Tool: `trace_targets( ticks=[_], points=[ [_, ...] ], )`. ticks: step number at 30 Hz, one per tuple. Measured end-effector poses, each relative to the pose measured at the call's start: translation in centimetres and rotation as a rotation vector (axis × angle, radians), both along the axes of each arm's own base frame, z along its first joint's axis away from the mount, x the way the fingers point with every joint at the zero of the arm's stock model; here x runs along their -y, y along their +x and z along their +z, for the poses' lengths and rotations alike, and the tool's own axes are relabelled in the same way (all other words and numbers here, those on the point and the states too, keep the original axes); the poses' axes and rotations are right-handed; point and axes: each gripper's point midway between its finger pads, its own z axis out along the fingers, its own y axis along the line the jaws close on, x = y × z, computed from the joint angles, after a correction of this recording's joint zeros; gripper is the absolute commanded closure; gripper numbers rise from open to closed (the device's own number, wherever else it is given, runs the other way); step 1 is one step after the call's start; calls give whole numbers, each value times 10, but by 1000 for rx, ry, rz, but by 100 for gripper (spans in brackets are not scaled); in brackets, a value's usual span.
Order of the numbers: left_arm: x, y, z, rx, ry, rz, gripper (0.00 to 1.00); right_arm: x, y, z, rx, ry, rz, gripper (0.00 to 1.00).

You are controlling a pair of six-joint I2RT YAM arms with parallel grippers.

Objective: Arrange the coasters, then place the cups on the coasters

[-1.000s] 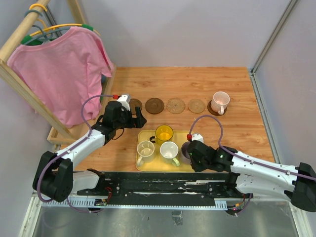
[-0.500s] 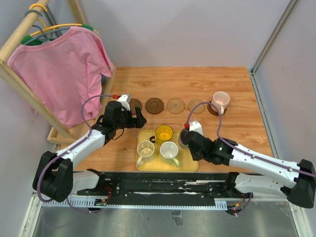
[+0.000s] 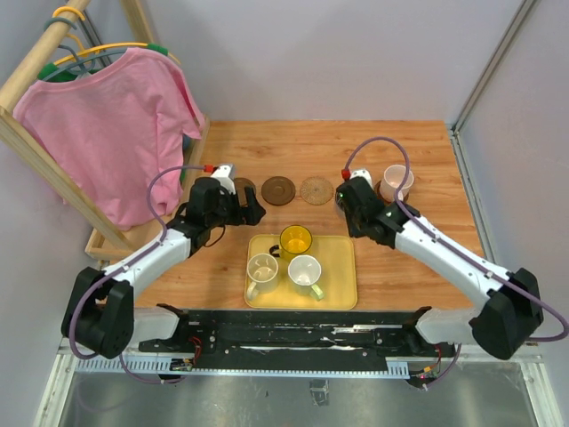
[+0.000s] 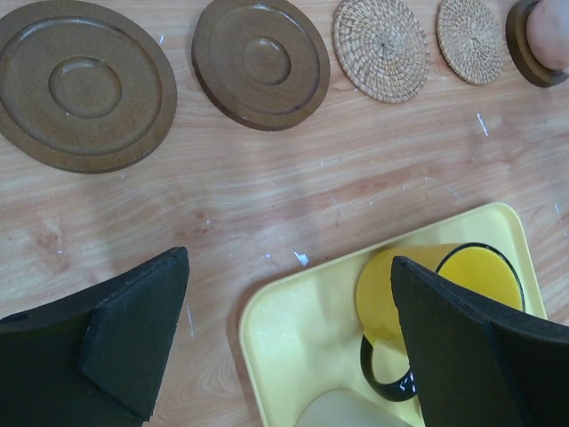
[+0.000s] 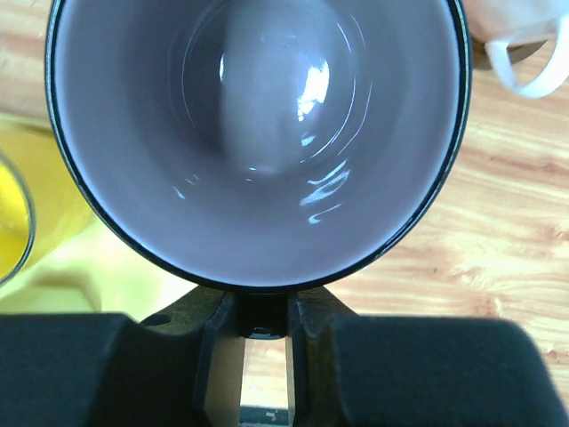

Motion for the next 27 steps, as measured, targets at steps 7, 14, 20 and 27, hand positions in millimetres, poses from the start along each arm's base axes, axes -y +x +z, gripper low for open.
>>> trace_targets(
  ticks=[7, 14, 20, 27],
  points=[
    [2, 15, -6, -13, 26, 9, 0, 19, 61, -12, -54, 3, -69, 99],
    [8, 33, -5, -7, 37, 9, 0, 30, 113, -28, -111, 25, -108, 99],
    [11, 42, -2, 4, 38, 13, 0, 36, 135, -50, -152, 11, -121, 99],
    [11, 44, -6, -4, 42, 14, 0, 35, 140, -73, -196, 11, -118, 99]
  ],
)
